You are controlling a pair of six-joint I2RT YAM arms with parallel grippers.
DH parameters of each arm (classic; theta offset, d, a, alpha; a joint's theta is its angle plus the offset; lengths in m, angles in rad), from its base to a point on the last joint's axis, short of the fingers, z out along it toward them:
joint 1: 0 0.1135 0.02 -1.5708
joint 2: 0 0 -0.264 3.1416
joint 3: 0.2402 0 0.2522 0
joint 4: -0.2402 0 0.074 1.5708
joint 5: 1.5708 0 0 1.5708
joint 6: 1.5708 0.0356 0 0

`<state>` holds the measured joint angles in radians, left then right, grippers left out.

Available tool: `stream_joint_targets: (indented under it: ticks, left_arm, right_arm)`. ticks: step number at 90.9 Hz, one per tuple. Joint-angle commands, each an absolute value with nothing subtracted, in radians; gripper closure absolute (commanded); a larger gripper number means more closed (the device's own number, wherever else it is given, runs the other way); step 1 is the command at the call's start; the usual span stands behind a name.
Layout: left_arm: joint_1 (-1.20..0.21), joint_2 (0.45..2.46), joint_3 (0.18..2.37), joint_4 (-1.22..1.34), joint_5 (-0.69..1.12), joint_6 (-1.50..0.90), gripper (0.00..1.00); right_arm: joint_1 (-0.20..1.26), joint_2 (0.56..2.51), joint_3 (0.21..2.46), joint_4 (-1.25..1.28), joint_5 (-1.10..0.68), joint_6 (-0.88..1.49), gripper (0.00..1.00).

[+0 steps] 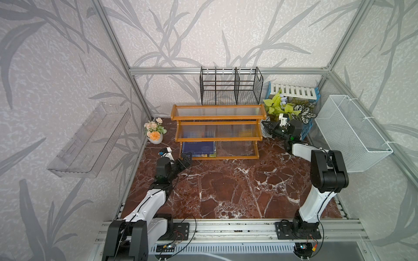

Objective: Wipe the bookshelf clean with a cloth
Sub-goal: Wipe the dust from the shelf.

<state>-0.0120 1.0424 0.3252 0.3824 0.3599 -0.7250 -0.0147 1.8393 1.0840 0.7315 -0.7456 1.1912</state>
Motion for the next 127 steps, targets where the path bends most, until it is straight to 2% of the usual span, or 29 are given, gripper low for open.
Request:
stream_joint_targets:
  ticks: [1,30,60,81,92,102,114,127]
  left_arm:
    - [-0.011,1.024,0.326,0.408,0.376,-0.712,0.00]
    - [-0.011,0.995,0.312,0.393,0.371,-0.712,0.00]
    - [-0.011,0.947,0.305,0.345,0.367,-0.703,0.00]
    - [-0.016,0.877,0.319,0.237,0.348,-0.664,0.00]
    - [-0.040,0.836,0.329,0.178,0.322,-0.644,0.00]
    - [-0.089,0.791,0.333,0.126,0.274,-0.643,0.00]
    - [-0.175,0.724,0.337,0.065,0.186,-0.656,0.00]
    - [-0.239,0.642,0.332,0.014,0.125,-0.680,0.00]
  right_arm:
    - [-0.020,1.780,1.129,0.793,-0.780,1.218,1.00]
    - [-0.027,1.710,1.166,0.836,-0.779,1.287,1.00]
    - [-0.065,1.492,1.080,0.748,-0.782,1.229,1.00]
    - [-0.045,1.188,0.983,0.240,-0.719,0.951,1.00]
    - [0.046,1.013,0.950,-0.065,-0.608,0.760,1.00]
    - [0.181,0.892,0.891,-0.200,-0.501,0.683,1.00]
    - [0.391,0.832,0.803,-0.215,-0.379,0.691,1.00]
    - [0.614,0.902,0.755,-0.120,-0.268,0.719,1.00]
